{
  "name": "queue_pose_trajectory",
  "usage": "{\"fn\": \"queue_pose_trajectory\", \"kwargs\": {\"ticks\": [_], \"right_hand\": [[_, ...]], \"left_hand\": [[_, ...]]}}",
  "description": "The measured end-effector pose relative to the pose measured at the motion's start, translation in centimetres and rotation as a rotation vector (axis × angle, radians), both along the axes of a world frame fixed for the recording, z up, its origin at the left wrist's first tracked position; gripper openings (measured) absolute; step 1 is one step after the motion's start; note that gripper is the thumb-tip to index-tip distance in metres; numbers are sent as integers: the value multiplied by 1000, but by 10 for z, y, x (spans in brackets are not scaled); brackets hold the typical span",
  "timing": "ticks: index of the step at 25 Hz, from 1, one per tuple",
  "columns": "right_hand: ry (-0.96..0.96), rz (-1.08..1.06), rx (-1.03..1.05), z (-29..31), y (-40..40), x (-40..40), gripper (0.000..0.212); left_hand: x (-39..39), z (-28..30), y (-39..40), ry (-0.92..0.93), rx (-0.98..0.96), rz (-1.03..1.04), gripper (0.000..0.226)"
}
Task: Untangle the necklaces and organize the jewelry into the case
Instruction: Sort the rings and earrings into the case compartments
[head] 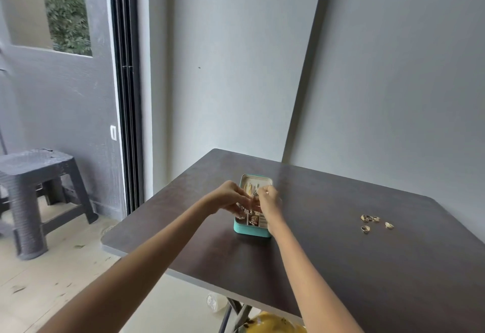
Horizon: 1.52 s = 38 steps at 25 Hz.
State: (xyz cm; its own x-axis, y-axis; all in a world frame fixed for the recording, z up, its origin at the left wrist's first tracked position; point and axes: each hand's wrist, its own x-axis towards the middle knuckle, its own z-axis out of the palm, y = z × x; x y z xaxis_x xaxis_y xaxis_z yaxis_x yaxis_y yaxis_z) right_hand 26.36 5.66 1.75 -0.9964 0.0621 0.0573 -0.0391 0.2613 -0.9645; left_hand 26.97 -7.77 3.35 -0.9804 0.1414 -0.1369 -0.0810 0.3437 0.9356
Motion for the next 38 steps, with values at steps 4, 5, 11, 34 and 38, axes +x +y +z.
{"fn": "queue_pose_trajectory", "kwargs": {"ticks": [4, 5, 11, 34, 38], "right_hand": [[-3, -12, -12, -6, -1, -9, 32], [9, -7, -9, -2, -1, -5, 27], [45, -8, 52, 8, -5, -7, 23], [28, 349, 187, 8, -3, -4, 13], [47, 285, 328, 0, -2, -7, 16]], "left_hand": [[-5, 10, 0, -24, -204, -54, 21], [-6, 11, -1, -35, -244, -74, 22], [-16, 13, -2, -75, -341, -100, 25], [-25, -16, -20, -222, -77, 46, 33], [-23, -13, -19, -235, -78, 52, 20]]}}
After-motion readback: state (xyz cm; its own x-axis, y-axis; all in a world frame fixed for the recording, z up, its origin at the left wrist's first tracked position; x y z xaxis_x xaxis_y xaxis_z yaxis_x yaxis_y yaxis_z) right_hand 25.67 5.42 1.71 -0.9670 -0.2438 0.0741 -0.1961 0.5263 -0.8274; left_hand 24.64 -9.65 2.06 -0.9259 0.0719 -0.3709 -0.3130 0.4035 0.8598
